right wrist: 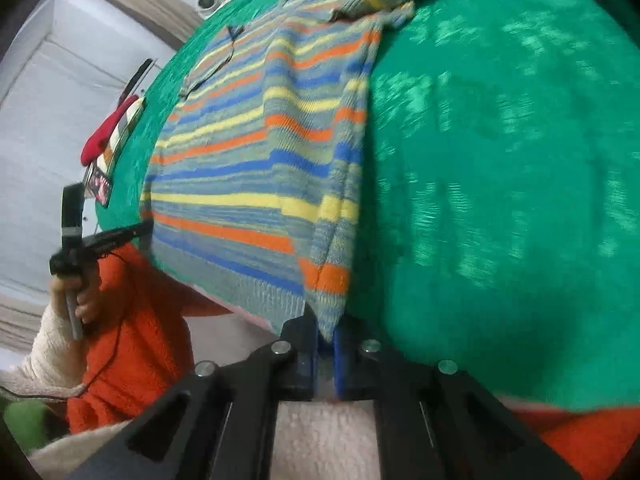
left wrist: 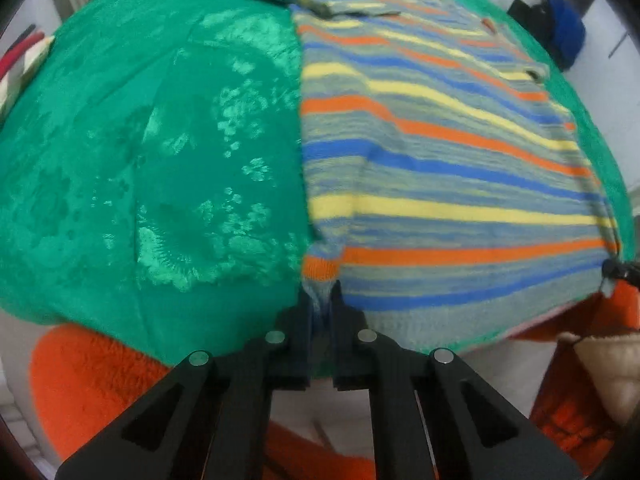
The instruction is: Fold small clothes
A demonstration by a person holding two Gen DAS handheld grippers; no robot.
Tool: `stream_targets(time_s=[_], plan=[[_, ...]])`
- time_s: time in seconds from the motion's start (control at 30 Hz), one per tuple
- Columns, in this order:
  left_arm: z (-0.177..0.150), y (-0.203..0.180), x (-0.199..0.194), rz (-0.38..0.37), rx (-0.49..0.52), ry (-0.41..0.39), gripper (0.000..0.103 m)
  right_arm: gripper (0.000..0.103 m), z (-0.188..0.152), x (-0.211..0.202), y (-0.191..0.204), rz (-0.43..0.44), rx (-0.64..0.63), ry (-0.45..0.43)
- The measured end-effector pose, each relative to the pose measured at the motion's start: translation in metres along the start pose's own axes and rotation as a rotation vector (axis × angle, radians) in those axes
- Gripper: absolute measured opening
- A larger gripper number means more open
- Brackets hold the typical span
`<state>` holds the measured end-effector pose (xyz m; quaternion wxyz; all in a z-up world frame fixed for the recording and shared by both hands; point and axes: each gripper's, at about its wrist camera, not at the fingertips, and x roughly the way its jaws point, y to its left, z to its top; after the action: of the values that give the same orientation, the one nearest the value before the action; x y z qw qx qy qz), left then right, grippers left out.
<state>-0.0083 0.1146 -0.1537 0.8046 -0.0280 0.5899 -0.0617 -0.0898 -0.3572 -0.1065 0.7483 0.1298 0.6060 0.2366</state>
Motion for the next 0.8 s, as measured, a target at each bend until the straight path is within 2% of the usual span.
stream_targets(time_s=[0.07, 0.13, 0.2, 0.27, 0.33, 0.47, 0.53, 0.57, 0.6, 0.63, 0.67, 0.77, 0.8], plan=[[-0.01, 0.0, -0.013, -0.006, 0.004, 0.0, 0.003, 0.005, -0.005, -0.019, 0.001, -0.003, 0.016, 0.009], [-0.025, -0.001, -0.016, 0.014, 0.037, 0.036, 0.003, 0.005, -0.009, -0.023, 0.0, -0.011, 0.035, 0.025], [-0.034, -0.004, -0.011, 0.07, 0.064, 0.06, 0.003, 0.005, -0.015, -0.007, -0.006, -0.027, 0.062, 0.078], [-0.035, 0.001, -0.001, 0.069, 0.023, 0.079, 0.003, 0.005, -0.021, 0.022, -0.017, -0.064, 0.088, 0.121], [-0.034, 0.0, 0.005, 0.07, 0.0, 0.082, 0.004, 0.005, -0.021, 0.043, -0.027, -0.057, 0.133, 0.126], [-0.03, -0.008, 0.017, 0.103, 0.004, 0.09, 0.008, 0.005, -0.016, 0.047, -0.027, -0.07, 0.138, 0.108], [-0.03, -0.01, 0.016, 0.123, 0.006, 0.095, 0.02, 0.01, -0.018, 0.043, -0.024, -0.085, 0.12, 0.109], [-0.03, -0.013, 0.015, 0.133, 0.004, 0.098, 0.028, 0.02, -0.02, 0.04, -0.025, -0.1, 0.115, 0.118], [-0.03, -0.016, 0.01, 0.155, 0.003, 0.101, 0.047, 0.03, -0.023, 0.035, -0.024, -0.123, 0.111, 0.13], [-0.034, -0.017, 0.0, 0.177, 0.004, 0.092, 0.054, 0.034, -0.026, 0.026, -0.024, -0.16, 0.099, 0.142], [-0.038, -0.018, -0.01, 0.186, 0.005, 0.075, 0.054, 0.038, -0.028, 0.018, -0.024, -0.186, 0.087, 0.143], [-0.035, -0.016, -0.054, 0.182, -0.02, -0.024, 0.058, 0.038, -0.02, -0.026, -0.02, -0.332, 0.006, 0.082], [-0.028, -0.016, -0.069, 0.174, -0.033, -0.081, 0.065, 0.04, -0.013, -0.04, -0.015, -0.375, -0.026, 0.048]])
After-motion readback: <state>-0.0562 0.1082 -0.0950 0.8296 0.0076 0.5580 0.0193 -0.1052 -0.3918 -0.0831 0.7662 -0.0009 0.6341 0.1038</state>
